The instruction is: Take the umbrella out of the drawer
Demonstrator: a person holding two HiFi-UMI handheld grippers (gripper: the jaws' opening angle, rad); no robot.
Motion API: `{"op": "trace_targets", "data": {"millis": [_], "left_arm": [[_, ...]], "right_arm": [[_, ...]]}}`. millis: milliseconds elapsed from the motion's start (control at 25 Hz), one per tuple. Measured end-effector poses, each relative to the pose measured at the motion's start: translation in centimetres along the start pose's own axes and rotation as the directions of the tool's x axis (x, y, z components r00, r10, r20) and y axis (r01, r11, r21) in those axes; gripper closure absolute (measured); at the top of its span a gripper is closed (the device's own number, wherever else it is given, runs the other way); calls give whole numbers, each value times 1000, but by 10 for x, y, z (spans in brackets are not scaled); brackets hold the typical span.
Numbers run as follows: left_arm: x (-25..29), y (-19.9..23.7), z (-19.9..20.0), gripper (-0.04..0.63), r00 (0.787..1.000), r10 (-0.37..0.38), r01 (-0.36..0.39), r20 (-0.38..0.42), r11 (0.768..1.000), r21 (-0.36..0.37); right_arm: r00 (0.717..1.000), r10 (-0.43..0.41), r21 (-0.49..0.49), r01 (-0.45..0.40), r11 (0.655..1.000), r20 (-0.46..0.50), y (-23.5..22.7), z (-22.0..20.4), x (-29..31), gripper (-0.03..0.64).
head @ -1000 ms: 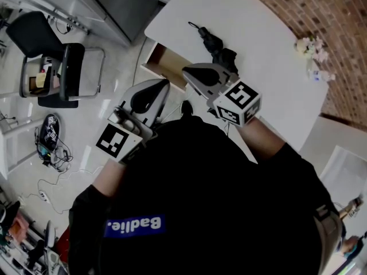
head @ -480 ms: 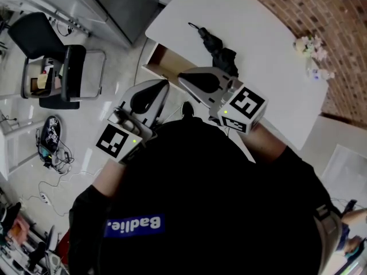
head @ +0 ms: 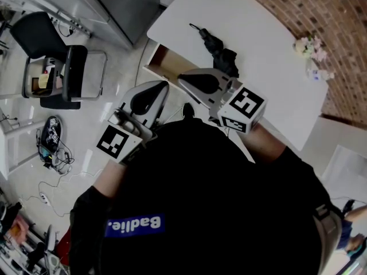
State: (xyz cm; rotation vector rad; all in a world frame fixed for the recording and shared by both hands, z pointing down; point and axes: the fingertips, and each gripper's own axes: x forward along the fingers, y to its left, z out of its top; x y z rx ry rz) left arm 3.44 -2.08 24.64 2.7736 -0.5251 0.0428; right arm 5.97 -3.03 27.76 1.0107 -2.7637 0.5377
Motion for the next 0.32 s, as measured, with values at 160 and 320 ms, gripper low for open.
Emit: {"op": "trace_targets", "data": {"millis": [160,320], "left_arm": [[-2,1,0,594,1000,4,-4,-1,1000,-3],[-3,0,-1,595,1000,6,-6,-1,1000,-2]], "right_arm": [[1000,1,3,-1,1000,0,1,0,1,588],[1000,1,6,-1,1000,0,1,-1,2,588]]}}
